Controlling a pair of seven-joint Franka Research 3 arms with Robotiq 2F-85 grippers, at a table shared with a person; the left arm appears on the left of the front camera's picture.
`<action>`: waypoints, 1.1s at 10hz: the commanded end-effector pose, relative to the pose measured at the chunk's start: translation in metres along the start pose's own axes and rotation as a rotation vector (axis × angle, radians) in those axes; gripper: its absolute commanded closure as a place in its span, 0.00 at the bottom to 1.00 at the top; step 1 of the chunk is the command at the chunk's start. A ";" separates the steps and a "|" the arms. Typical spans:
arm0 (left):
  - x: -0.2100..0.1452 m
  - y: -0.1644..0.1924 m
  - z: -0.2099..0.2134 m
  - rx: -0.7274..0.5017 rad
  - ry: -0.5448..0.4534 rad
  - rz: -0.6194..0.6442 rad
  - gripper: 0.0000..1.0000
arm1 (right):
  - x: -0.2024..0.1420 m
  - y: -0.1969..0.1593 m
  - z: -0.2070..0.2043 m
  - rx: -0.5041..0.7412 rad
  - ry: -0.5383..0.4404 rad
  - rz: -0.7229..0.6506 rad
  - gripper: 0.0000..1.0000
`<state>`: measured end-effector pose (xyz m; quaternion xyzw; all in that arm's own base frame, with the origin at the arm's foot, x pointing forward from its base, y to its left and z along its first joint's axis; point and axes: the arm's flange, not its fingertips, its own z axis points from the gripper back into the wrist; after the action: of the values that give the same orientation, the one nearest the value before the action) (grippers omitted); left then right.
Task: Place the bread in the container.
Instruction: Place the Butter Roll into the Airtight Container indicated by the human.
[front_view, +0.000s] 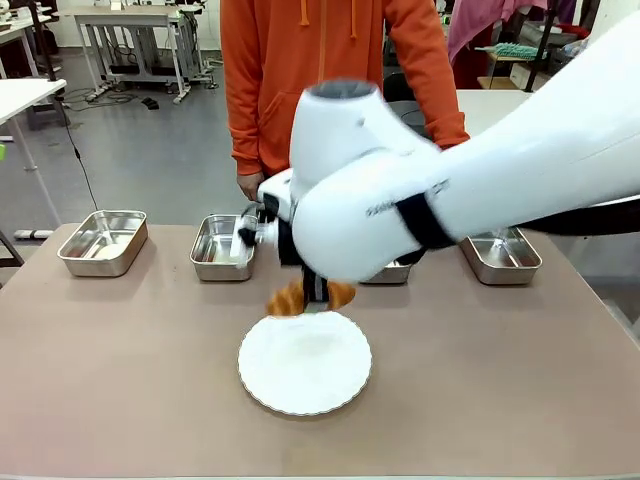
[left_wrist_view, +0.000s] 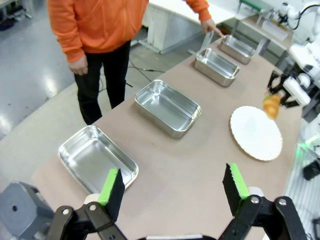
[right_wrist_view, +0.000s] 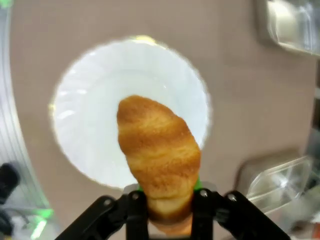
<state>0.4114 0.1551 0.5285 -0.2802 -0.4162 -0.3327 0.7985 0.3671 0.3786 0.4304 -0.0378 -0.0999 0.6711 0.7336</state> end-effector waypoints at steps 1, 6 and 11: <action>0.000 -0.002 0.001 0.000 -0.004 -0.003 0.00 | -0.043 -0.022 0.034 -0.059 0.092 -0.395 0.66; 0.000 -0.002 0.001 0.000 -0.004 -0.003 0.00 | -0.157 -0.100 0.054 -0.086 0.129 -1.074 0.66; 0.000 -0.002 0.001 0.000 -0.004 -0.003 0.00 | -0.165 -0.105 0.063 -0.075 0.102 -0.973 0.66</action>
<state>0.4113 0.1553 0.5284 -0.2802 -0.4162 -0.3324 0.7986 0.4439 0.2042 0.4922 -0.0444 -0.0886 0.2290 0.9684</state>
